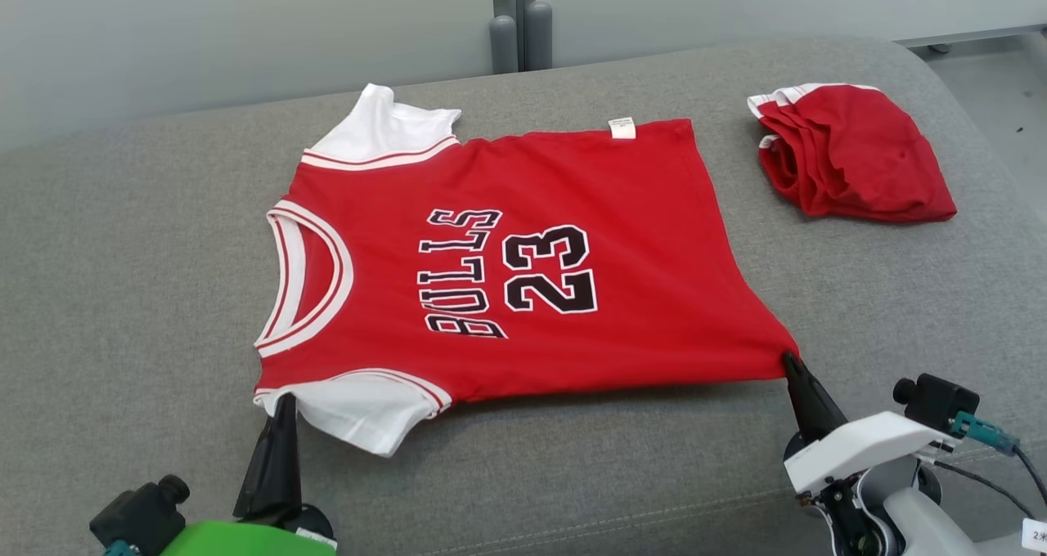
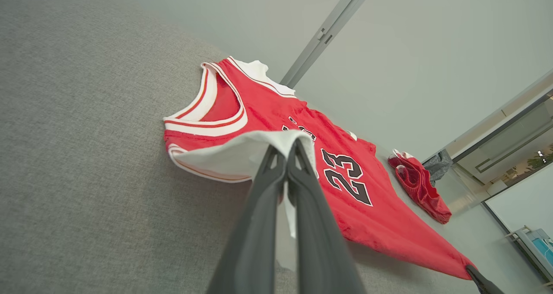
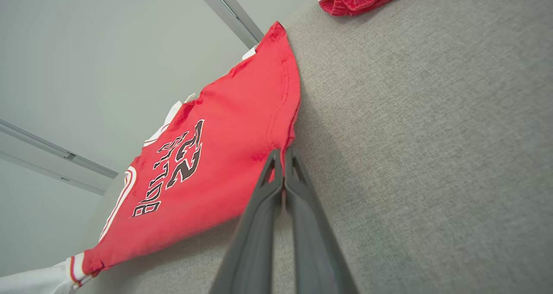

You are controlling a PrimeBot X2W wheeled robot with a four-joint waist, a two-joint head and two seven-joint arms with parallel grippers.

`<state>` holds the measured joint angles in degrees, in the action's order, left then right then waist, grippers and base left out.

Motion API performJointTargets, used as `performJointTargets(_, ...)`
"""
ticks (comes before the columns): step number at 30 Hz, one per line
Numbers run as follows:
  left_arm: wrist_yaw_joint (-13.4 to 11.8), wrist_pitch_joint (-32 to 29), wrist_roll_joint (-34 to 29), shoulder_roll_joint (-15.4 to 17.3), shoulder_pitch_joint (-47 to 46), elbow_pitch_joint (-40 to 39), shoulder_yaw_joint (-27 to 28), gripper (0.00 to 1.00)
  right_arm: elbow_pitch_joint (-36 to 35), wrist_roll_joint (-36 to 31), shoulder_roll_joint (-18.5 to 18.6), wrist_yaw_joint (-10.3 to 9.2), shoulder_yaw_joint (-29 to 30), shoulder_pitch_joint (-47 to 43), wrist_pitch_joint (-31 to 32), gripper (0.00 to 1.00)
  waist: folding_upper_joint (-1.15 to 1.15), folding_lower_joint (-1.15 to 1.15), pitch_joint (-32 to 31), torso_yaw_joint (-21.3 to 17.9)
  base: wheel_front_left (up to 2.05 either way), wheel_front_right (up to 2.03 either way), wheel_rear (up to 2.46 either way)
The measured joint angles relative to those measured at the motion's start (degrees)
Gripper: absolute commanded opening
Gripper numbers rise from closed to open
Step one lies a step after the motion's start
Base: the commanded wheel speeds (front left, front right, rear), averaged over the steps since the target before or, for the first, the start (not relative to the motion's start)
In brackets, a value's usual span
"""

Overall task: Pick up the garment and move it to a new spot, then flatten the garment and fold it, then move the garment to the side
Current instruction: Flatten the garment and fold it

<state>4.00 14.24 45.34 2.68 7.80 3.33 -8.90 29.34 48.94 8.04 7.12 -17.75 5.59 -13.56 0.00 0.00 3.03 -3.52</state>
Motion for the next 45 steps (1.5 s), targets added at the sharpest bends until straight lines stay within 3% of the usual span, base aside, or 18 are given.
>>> performJointTargets(12, -0.62, -1.51, -3.21, 0.27, -12.52, 2.60, -1.46, 0.00, 2.61, -0.07, 2.00, 0.00, -1.44, 10.09, 7.12, 0.00, 0.00, 0.00, 4.24, 0.81, 0.00, 0.00, 0.00)
performJointTargets(18, -2.54, -2.45, -4.43, 0.64, -22.09, 5.71, -0.71, 0.00, 3.70, -0.15, 2.58, -0.73, -1.45, 17.70, 10.91, 0.00, 0.00, 0.00, 7.91, 0.93, 0.00, 0.00, 0.00)
performJointTargets(27, -4.12, -4.67, -6.93, 1.37, -32.37, 13.84, -0.82, 0.00, 7.28, -0.58, 2.53, -2.19, -1.79, 26.42, 15.13, 0.00, 0.00, 0.00, 14.24, 0.51, 0.00, 0.00, 0.00)
performJointTargets(33, -5.05, -4.88, -7.46, 1.57, -36.09, 20.24, -0.73, 0.00, 10.59, -1.10, 1.79, -2.19, -2.57, 29.23, 15.89, 0.00, 0.00, 0.00, 17.55, 0.05, 0.00, 0.00, 0.00)
performJointTargets(34, -5.10, -4.85, -7.48, 1.58, -36.55, 21.09, -0.71, 0.08, 11.05, -1.13, 1.70, -2.19, -2.66, 29.53, 15.89, 0.07, 0.00, 0.00, 17.89, -0.02, 0.00, 0.00, 0.00)
performJointTargets(36, -5.11, -4.61, -7.62, 1.58, -37.60, 22.41, -0.62, 0.45, 11.83, -1.29, 1.54, -2.19, -2.70, 30.27, 15.83, 0.54, 0.00, 0.00, 18.33, -0.14, 0.00, 0.00, 0.00)
performJointTargets(37, -5.10, -4.55, -7.64, 1.54, -38.24, 22.95, -0.59, 0.89, 12.05, -1.56, 1.47, -2.19, -2.70, 30.78, 15.55, 0.92, 0.00, 0.00, 18.44, -0.19, 0.00, 0.00, 0.00)
performJointTargets(38, -5.10, -4.48, -7.75, 1.55, -38.88, 23.48, -0.62, 1.00, 12.27, -1.74, 1.42, -2.18, -2.70, 31.39, 15.40, 1.00, 0.00, 0.00, 18.50, -0.23, 0.00, 0.00, 0.00)
performJointTargets(45, -4.93, -2.45, -7.98, 1.58, -40.79, 26.15, 0.09, 1.00, 13.03, -2.69, 1.38, -2.12, -1.77, 34.77, 11.47, 1.00, 0.00, 0.00, 18.38, -0.17, 0.00, 0.00, 0.00)
